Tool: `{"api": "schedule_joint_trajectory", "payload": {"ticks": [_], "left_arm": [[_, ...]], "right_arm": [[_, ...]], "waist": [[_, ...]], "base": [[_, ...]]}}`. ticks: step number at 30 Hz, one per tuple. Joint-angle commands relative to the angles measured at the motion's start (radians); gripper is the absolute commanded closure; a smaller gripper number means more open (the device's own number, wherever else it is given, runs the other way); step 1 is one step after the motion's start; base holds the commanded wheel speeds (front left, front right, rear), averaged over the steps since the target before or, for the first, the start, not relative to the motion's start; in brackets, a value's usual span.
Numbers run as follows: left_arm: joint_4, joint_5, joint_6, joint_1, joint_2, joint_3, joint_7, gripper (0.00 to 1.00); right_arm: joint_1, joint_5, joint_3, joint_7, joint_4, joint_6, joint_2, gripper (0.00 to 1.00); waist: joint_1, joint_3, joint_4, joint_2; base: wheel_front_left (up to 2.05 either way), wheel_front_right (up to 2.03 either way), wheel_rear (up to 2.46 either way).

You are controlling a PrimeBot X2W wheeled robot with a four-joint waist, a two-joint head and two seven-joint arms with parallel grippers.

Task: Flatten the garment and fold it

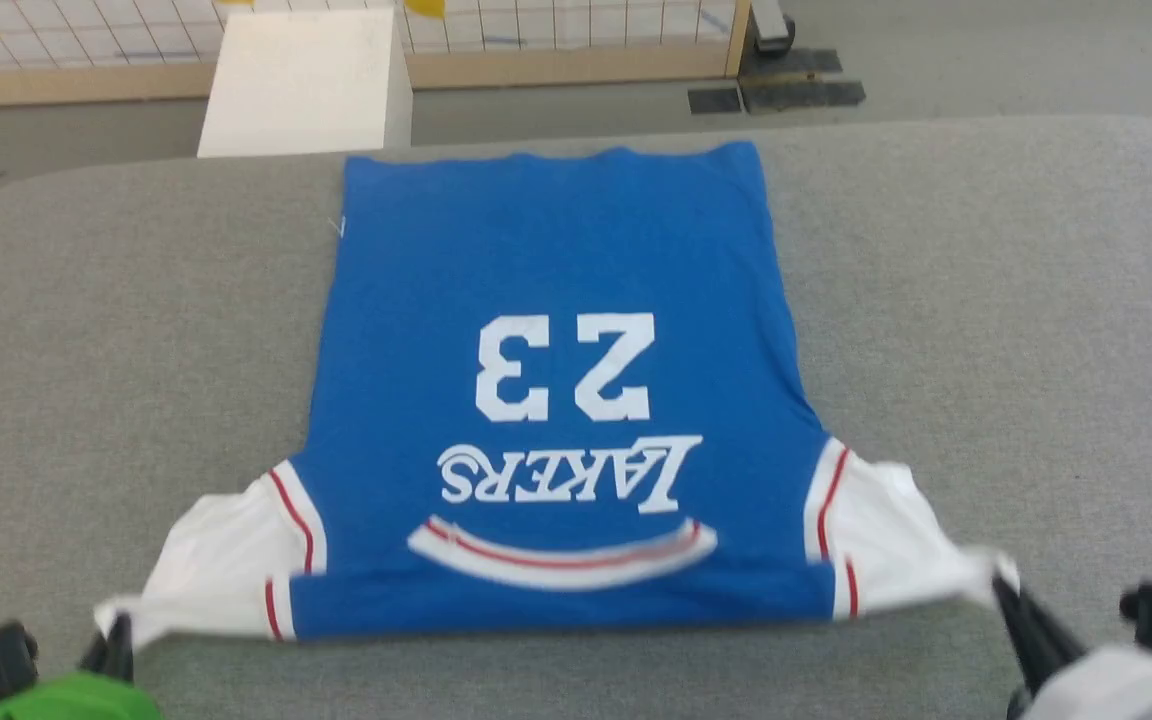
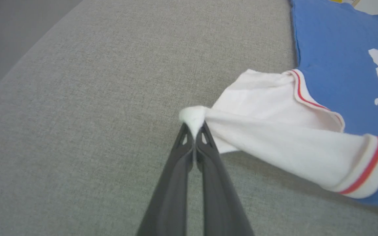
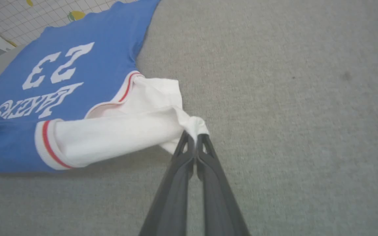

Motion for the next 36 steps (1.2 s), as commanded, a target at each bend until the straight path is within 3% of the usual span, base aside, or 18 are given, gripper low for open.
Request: {"api": "schedule_joint_trajectory", "payload": {"ticks": [1, 7, 15, 16, 17, 18, 27, 36], "left_arm": [[-0.002, -0.004, 0.015, 0.035, 0.01, 0.0, 0.007, 1.0], [-0.007, -0.013, 0.058, 0.146, -0.009, -0.028, 0.036, 1.0], [0.006, -0.029, 0.059, 0.214, -0.034, -0.052, 0.042, 1.0], [0.008, -0.027, 0.059, 0.214, -0.036, -0.053, 0.038, 1.0], [0.009, -0.026, 0.059, 0.213, -0.037, -0.054, 0.035, 1.0], [0.008, -0.021, 0.06, 0.21, -0.038, -0.055, 0.029, 1.0], [-0.059, 0.006, 0.071, 0.161, -0.04, -0.059, 0.005, 1.0], [-0.168, 0.043, 0.108, 0.117, -0.032, -0.064, 0.004, 1.0]], "right_arm": [[0.037, -0.014, -0.021, 0.008, -0.013, -0.002, 0.015, 1.0], [0.183, -0.028, -0.059, 0.074, -0.009, -0.002, 0.099, 1.0], [0.26, -0.015, -0.033, 0.207, 0.034, -0.002, 0.115, 1.0], [0.258, -0.008, -0.031, 0.215, 0.029, -0.002, 0.116, 0.75], [0.255, -0.003, -0.029, 0.219, 0.023, -0.002, 0.116, 0.56], [0.251, 0.001, -0.026, 0.221, 0.012, -0.002, 0.113, 0.0], [0.124, 0.048, -0.115, 0.144, -0.06, -0.002, 0.082, 0.0], [-0.281, 0.087, -0.137, 0.119, 0.141, -0.002, -0.019, 0.0]], "waist": [[0.0002, -0.019, 0.002, 0.012], [0.0002, -0.048, -0.002, 0.012], [0.0002, -0.057, -0.011, 0.012], [0.0002, -0.055, -0.012, 0.012], [0.0002, -0.053, -0.011, 0.012], [0.0002, -0.052, -0.01, 0.012], [0.0002, -0.004, 0.019, 0.012], [0.0002, 0.066, 0.058, 0.012]], "base": [[0.0, 0.0, 0.0], [0.0, 0.0, 0.0], [0.0, 0.0, 0.0], [0.0, 0.0, 0.0], [0.0, 0.0, 0.0], [0.0, 0.0, 0.0], [0.0, 0.0, 0.0], [0.0, 0.0, 0.0]]}}
